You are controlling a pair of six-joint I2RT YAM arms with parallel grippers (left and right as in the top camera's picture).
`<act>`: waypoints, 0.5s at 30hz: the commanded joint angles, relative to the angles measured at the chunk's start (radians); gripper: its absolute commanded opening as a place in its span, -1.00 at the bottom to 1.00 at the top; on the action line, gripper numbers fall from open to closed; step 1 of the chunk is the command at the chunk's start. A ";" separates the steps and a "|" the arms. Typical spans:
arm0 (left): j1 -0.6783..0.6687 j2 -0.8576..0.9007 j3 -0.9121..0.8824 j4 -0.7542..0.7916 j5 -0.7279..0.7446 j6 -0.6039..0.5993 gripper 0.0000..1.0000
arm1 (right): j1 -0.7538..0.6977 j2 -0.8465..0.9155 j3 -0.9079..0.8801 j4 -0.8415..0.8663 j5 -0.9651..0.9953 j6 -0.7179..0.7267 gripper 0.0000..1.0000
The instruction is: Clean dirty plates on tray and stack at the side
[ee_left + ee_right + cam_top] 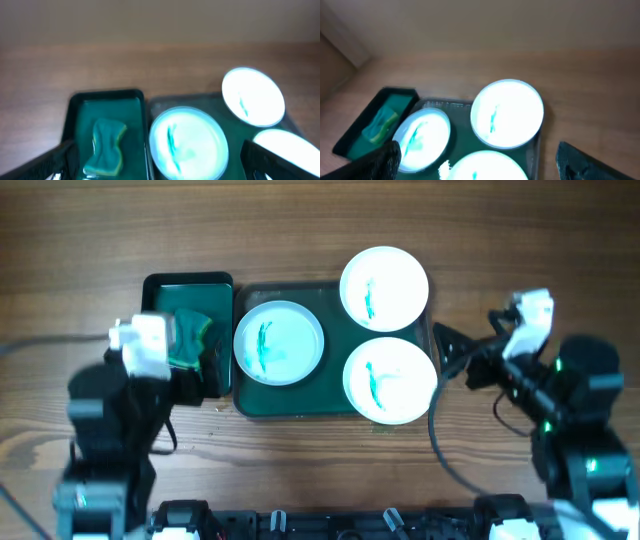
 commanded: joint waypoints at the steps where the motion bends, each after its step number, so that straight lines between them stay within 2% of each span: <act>1: 0.005 0.197 0.162 -0.105 0.075 0.013 1.00 | 0.005 0.154 0.151 -0.141 -0.042 -0.006 0.99; 7: 0.005 0.443 0.325 -0.294 0.118 0.011 1.00 | 0.005 0.393 0.319 -0.383 -0.042 -0.032 0.99; 10: 0.005 0.519 0.335 -0.314 0.222 0.011 1.00 | 0.005 0.476 0.323 -0.381 -0.042 -0.027 0.99; 11: 0.005 0.551 0.335 -0.322 0.307 -0.004 1.00 | 0.005 0.514 0.323 -0.359 -0.057 0.034 0.99; 13: 0.005 0.573 0.335 -0.322 0.324 -0.003 1.00 | 0.005 0.564 0.323 -0.329 -0.103 0.119 0.99; 15: 0.005 0.591 0.335 -0.322 0.325 -0.003 1.00 | 0.008 0.603 0.323 -0.301 -0.199 0.096 0.96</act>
